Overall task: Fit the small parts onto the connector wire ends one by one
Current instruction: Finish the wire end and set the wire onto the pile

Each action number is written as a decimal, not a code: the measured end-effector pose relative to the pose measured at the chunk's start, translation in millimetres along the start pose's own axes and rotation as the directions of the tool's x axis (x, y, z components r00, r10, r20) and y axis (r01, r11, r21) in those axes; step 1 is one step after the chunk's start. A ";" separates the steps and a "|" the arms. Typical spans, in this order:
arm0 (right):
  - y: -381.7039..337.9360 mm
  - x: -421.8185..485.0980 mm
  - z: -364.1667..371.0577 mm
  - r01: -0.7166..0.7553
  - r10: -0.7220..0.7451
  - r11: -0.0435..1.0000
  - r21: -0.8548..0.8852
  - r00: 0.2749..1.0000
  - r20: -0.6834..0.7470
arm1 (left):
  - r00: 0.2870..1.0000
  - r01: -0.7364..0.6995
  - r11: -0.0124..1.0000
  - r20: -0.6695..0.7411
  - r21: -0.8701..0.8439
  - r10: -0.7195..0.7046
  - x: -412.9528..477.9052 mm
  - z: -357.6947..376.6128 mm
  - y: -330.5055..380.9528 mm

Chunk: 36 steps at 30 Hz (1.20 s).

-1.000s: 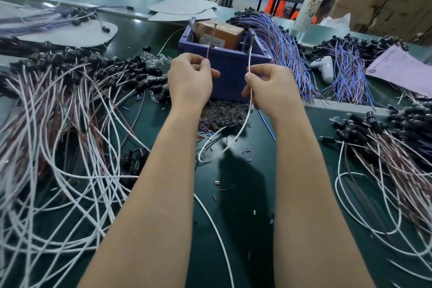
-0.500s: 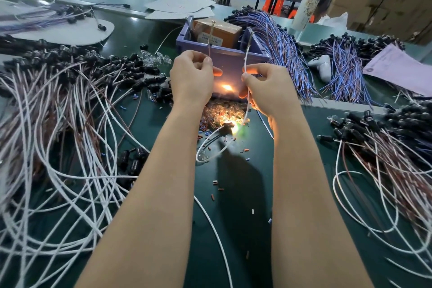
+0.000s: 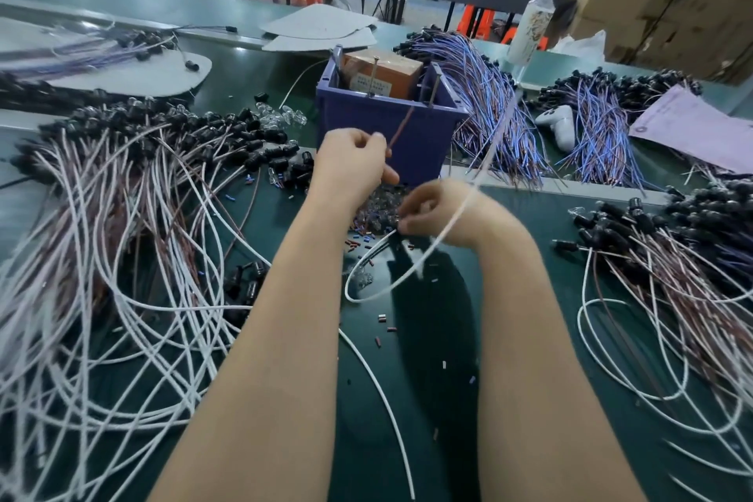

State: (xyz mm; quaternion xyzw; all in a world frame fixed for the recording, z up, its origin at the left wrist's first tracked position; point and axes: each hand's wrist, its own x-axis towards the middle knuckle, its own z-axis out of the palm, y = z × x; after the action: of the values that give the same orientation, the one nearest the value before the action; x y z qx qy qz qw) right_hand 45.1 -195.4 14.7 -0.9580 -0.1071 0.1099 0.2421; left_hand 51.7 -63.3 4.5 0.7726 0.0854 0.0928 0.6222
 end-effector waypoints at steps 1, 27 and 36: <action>-0.2 0.2 6.5 -0.024 0.026 0.997 -0.077 0.999 0.027 | 0.999 0.018 0.997 0.025 0.074 -0.020 -1.8 -2.5 -1.8; 64.3 -168.8 -95.8 0.216 0.313 0.767 0.604 0.696 -0.646 | 0.899 -0.101 0.818 0.301 -0.566 0.319 -87.2 128.8 155.0; 184.9 -183.1 -95.5 -0.572 0.613 0.763 0.300 0.493 -0.617 | 0.827 0.274 0.938 0.550 -0.212 -0.117 -107.8 269.4 75.0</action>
State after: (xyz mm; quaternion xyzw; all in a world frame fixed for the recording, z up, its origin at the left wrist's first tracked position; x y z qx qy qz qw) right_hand -76.3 -443.8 35.7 -0.8980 0.3284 -0.1719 0.2372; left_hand 15.8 -360.5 17.6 0.6583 -0.0242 -0.1773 0.7312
